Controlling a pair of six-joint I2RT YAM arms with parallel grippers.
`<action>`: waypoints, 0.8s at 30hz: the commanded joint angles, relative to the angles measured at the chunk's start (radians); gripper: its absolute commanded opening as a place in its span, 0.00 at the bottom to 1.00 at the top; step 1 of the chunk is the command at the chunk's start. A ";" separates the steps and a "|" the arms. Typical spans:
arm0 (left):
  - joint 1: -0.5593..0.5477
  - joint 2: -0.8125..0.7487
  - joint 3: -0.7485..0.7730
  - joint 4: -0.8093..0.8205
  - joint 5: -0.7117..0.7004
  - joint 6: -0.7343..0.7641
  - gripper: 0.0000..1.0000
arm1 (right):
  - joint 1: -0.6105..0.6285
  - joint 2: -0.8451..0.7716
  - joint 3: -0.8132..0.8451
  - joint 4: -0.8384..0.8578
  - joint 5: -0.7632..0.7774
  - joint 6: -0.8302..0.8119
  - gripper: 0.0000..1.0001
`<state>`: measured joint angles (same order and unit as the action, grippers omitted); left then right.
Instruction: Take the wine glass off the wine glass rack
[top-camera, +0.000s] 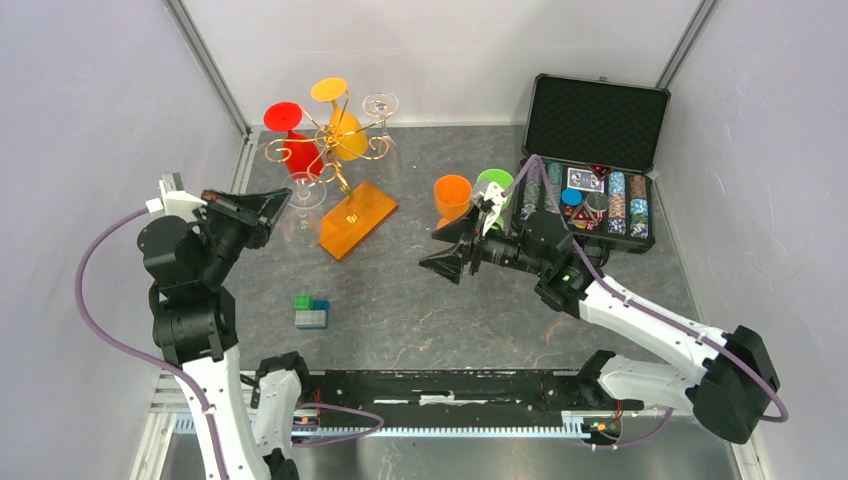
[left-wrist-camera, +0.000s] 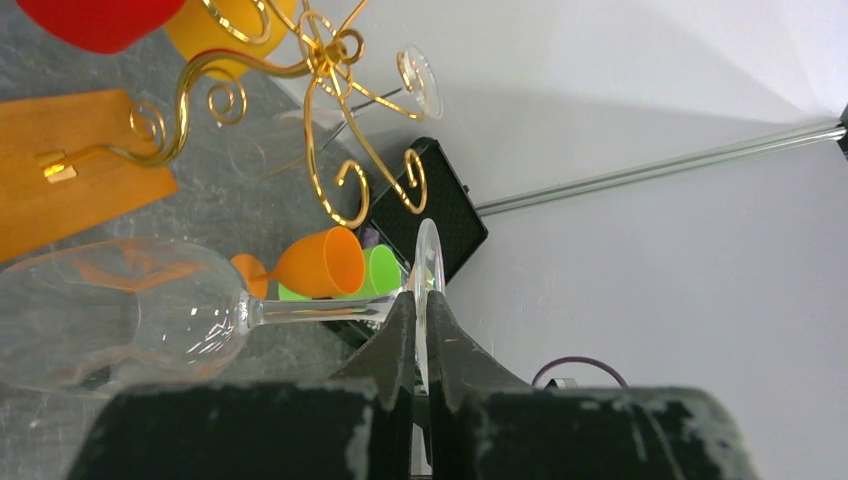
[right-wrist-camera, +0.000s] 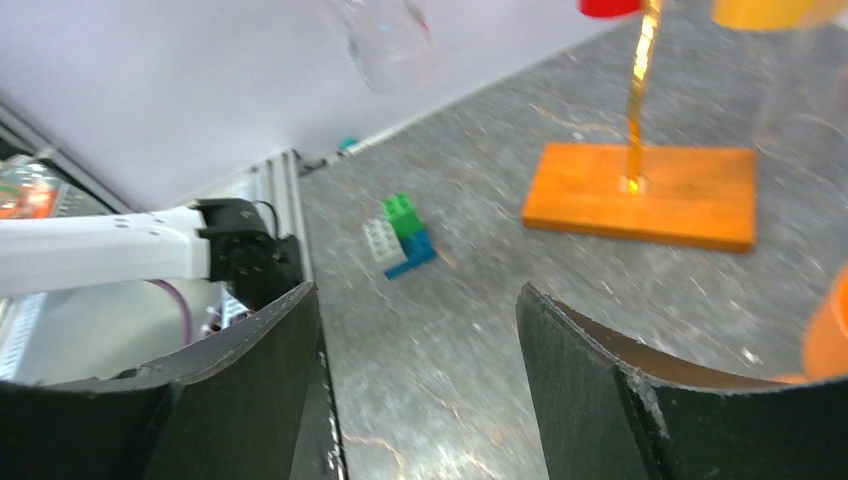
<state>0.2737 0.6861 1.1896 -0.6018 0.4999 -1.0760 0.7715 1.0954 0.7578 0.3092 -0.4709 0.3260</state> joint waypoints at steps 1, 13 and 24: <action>0.004 -0.038 -0.001 -0.044 0.043 0.007 0.02 | 0.058 0.045 -0.013 0.365 -0.063 0.111 0.77; -0.026 -0.114 -0.104 0.050 0.255 -0.118 0.02 | 0.231 0.318 0.110 0.727 0.100 0.019 0.77; -0.103 -0.123 -0.216 0.193 0.328 -0.226 0.02 | 0.230 0.497 0.233 0.868 0.050 -0.085 0.77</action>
<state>0.1860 0.5758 0.9668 -0.5339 0.7635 -1.2289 1.0004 1.5558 0.9131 1.0912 -0.3756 0.3214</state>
